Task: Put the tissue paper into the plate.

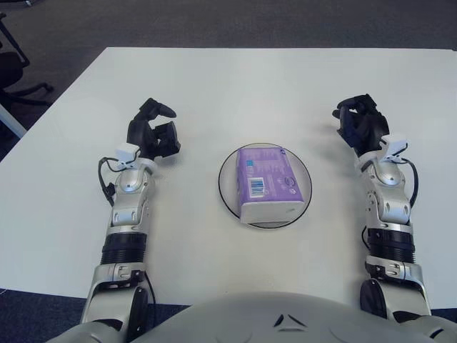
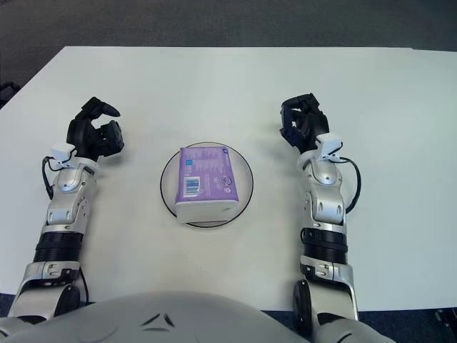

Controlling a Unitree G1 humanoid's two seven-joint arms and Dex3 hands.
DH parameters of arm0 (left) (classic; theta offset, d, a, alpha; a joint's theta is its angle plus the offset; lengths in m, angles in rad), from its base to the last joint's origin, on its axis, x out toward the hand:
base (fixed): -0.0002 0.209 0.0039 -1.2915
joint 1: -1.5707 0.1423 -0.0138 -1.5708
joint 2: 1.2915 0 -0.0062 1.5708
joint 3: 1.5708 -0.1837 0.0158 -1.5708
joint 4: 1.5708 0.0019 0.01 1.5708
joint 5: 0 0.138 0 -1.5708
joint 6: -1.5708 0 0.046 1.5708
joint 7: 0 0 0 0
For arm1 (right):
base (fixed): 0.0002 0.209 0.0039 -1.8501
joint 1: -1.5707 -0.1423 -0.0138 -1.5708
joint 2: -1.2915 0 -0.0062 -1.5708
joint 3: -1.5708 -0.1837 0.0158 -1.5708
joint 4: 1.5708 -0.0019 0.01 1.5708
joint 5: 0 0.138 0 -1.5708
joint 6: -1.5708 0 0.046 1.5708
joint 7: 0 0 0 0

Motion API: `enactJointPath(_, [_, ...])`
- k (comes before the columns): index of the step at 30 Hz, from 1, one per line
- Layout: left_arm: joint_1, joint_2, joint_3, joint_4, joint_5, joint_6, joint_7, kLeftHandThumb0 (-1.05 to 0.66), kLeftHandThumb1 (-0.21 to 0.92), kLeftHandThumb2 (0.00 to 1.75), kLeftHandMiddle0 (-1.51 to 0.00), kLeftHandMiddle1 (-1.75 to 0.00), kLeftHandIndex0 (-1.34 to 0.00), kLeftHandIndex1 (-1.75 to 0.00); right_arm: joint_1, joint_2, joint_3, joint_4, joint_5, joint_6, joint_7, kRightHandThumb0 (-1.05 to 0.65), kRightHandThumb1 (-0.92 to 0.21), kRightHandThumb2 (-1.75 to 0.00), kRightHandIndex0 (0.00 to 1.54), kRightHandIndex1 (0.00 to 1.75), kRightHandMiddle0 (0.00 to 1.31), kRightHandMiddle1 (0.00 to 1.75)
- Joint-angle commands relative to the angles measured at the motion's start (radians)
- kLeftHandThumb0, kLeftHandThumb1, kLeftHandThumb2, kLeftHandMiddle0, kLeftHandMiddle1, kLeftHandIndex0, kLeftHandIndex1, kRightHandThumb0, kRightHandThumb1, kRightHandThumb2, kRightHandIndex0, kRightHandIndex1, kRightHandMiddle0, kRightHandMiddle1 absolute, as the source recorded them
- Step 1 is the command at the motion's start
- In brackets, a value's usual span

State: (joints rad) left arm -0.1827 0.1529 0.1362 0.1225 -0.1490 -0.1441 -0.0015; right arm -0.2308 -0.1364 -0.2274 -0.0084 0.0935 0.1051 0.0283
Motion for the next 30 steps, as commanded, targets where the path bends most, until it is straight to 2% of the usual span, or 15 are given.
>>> enactJointPath(1, [0.077, -0.072, -0.024, 0.040, 0.002, 0.013, 0.008, -0.44, 0.43, 1.18, -1.26, -1.75, -0.53, -1.75, 0.075, 0.049, 0.015, 0.011, 0.020, 0.001, -0.008, -0.39, -0.66, -0.88, 0.63, 1.61, 0.36, 1.75])
enactJointPath(6, [0.078, -0.071, -0.026, 0.034, 0.000, 0.009, 0.002, -0.44, 0.43, 1.17, -1.27, -1.75, -0.52, -1.75, 0.096, 0.075, 0.031, 0.030, 0.029, 0.014, -0.021, -0.41, -0.58, -0.98, 0.77, 1.73, 0.41, 1.75])
enactJointPath(15, [0.083, -0.072, -0.029, 0.029, -0.003, 0.011, -0.003, -0.44, 0.43, 1.17, -1.27, -1.75, -0.52, -1.75, 0.118, 0.107, 0.045, 0.031, 0.054, 0.016, -0.074, -0.43, -0.48, -1.10, 0.95, 1.75, 0.48, 1.75])
enactJointPath(23, [0.088, -0.072, -0.031, 0.045, 0.001, 0.006, -0.004, -0.45, 0.43, 1.18, -1.28, -1.75, -0.53, -1.75, 0.128, 0.099, 0.069, 0.140, 0.021, -0.101, -0.115, -0.46, -0.37, -1.24, 1.14, 1.75, 0.57, 1.75])
enactJointPath(30, [0.081, -0.072, -0.027, 0.073, -0.006, 0.004, -0.010, -0.45, 0.42, 1.19, -1.28, -1.75, -0.53, -1.75, 0.133, 0.086, 0.083, 0.168, 0.014, -0.128, -0.113, -0.47, -0.35, -1.28, 1.22, 1.75, 0.59, 1.75])
